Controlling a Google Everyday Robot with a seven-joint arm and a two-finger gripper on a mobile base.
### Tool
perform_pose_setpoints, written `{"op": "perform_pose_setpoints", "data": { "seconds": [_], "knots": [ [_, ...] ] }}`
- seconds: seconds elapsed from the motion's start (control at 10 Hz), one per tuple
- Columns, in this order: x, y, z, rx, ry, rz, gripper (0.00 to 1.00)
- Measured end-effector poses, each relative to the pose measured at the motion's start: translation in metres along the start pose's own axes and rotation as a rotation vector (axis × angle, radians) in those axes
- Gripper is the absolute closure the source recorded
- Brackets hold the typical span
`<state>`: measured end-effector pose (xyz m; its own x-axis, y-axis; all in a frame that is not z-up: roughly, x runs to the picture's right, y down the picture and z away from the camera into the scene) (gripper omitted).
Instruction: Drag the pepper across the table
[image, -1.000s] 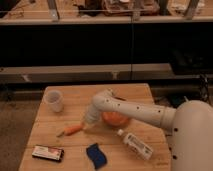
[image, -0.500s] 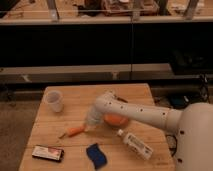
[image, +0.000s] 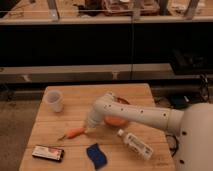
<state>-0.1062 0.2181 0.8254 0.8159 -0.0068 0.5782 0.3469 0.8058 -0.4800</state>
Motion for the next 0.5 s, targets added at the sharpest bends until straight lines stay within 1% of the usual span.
{"op": "perform_pose_setpoints", "data": {
  "seconds": [0.1,0.5],
  "knots": [
    [0.0028,0.0064,-0.0018,0.003,0.005,-0.002,0.99],
    [-0.0003,0.0091,-0.003,0.014,0.013,-0.009,0.99]
  ]
}}
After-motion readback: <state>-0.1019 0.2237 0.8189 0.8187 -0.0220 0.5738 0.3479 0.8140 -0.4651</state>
